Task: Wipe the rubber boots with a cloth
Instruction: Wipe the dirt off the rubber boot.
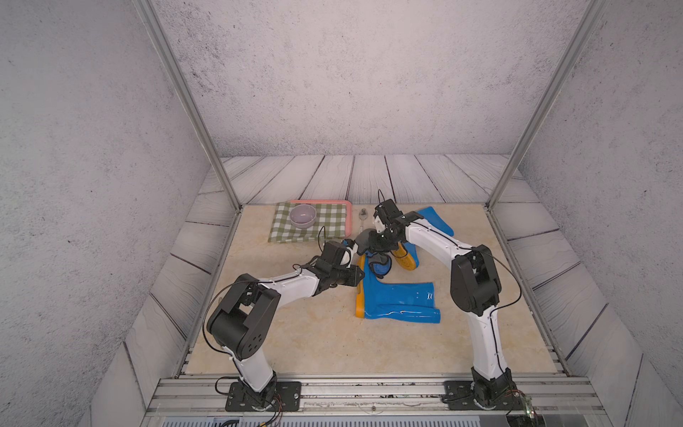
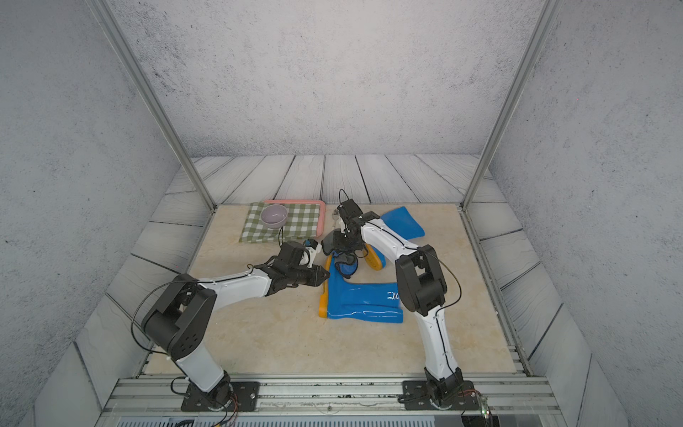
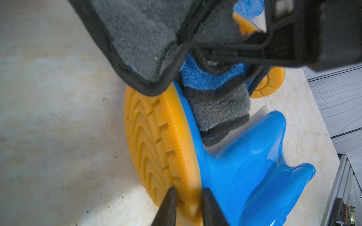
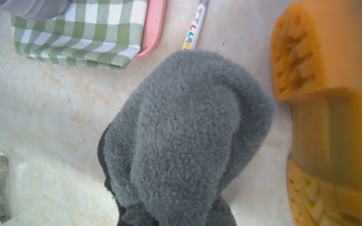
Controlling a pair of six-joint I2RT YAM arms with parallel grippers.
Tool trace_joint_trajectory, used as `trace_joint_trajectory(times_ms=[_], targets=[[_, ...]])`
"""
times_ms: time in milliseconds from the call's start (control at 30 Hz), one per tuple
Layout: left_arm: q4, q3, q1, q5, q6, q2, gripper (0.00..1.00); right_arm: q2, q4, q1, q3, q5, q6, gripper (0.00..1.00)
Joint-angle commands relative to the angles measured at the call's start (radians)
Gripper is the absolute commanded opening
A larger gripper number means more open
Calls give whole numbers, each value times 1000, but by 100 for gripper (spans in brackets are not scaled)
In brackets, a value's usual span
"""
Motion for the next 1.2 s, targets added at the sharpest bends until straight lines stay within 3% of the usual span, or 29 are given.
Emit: trace_joint_trajectory(times_ms=[0,200,533,1167], targets=[[-191,-56,12,-73,18,70,24,-114,32,6,-62,-61,36,0],[-191,-57,12,-74,21,67,24,-172,86,0,-176,-114,115,0],[-194,-54,14,-76,20,68,24,-83,23,-1,-188,-190,167,0],[-178,-66,39,-50,13,77,24,-109,-255,-31,-281,-65,14,0]])
